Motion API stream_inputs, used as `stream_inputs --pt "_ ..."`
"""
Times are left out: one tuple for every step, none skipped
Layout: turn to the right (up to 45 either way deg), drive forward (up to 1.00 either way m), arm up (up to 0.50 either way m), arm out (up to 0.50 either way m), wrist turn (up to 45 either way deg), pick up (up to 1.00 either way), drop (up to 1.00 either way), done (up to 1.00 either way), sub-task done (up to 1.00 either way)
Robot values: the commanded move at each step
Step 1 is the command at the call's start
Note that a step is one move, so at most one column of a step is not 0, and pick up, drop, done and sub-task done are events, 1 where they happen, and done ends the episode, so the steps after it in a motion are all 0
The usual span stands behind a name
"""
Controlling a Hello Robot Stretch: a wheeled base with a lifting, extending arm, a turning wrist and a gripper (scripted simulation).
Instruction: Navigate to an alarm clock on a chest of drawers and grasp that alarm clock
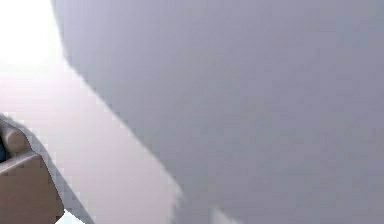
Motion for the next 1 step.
stream_inputs --pt "0.0 0.0 0.0 0.24 0.0 0.0 0.0 0.0 0.0"
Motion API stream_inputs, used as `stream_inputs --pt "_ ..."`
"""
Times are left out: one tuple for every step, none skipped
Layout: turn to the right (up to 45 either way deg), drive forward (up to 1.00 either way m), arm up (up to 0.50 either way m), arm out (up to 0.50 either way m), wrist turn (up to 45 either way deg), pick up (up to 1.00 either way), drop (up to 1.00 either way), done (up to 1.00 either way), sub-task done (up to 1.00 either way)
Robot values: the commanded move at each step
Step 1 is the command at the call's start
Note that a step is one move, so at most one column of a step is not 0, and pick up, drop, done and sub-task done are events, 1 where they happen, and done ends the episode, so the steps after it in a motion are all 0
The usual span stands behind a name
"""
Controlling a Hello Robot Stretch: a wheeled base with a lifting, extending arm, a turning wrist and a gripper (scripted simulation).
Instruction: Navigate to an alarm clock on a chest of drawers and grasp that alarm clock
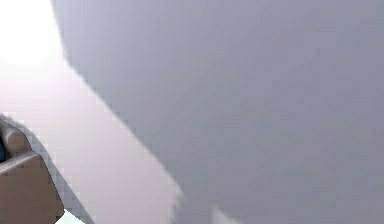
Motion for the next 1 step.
stream_inputs --pt "0.0 0.0 0.0 0.0 45.0 0.0 0.0 0.0 0.0"
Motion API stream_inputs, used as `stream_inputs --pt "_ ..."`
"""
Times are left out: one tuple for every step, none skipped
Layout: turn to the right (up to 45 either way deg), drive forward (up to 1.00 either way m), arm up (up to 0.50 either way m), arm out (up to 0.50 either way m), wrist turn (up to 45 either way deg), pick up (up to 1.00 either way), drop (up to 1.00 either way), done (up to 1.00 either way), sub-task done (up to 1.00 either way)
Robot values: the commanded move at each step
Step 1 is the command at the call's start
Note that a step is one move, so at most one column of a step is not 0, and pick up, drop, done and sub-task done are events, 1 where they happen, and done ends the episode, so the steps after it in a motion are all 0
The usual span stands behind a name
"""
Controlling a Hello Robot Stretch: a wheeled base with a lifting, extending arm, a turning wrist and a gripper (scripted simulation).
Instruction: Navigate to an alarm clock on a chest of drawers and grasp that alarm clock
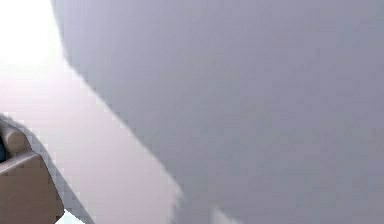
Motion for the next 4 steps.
stream_inputs --pt "0.0 0.0 0.0 0.0 45.0 0.0 0.0 0.0 0.0" --pt "0.0 0.0 0.0 0.0 45.0 0.0 0.0 0.0 0.0" --pt "0.0 0.0 0.0 0.0 18.0 0.0 0.0 0.0 0.0" --pt "0.0 0.0 -0.18 0.0 0.0 0.0 0.0 0.0 0.0"
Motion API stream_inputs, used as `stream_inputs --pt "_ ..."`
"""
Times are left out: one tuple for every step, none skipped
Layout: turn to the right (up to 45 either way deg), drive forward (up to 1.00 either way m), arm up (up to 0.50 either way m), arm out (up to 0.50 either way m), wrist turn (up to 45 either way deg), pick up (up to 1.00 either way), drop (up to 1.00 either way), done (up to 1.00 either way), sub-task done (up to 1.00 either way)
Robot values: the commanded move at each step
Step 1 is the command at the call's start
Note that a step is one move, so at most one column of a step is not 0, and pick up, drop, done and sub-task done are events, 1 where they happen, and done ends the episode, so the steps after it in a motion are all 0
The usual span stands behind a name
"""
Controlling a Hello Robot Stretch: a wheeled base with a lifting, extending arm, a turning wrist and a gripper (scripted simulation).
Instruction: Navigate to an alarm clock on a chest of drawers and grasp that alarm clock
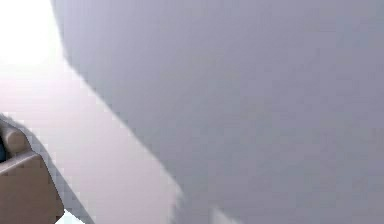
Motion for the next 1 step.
stream_inputs --pt "0.0 0.0 0.0 0.0 0.0 1.0 0.0 0.0 0.0"
